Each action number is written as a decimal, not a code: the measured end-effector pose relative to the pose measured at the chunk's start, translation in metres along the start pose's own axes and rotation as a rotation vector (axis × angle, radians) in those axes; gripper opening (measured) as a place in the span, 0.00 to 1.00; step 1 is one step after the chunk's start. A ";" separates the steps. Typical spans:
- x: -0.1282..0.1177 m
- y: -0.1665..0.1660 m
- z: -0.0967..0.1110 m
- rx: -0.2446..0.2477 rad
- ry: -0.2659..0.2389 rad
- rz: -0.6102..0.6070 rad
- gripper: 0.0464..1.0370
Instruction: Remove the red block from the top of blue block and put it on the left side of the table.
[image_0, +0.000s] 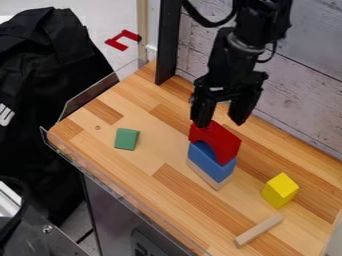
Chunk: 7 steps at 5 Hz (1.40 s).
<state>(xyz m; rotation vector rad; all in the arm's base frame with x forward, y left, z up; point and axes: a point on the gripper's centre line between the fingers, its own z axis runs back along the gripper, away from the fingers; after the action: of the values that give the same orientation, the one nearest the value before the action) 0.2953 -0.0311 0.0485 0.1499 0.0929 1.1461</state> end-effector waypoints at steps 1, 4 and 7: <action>0.002 0.003 -0.003 0.014 0.020 0.025 0.96; -0.001 -0.003 -0.015 -0.013 0.101 0.080 0.96; -0.003 -0.006 -0.020 0.000 0.125 0.055 0.53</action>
<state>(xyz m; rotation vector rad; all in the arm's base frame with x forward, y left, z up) 0.2965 -0.0348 0.0281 0.0810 0.2005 1.2099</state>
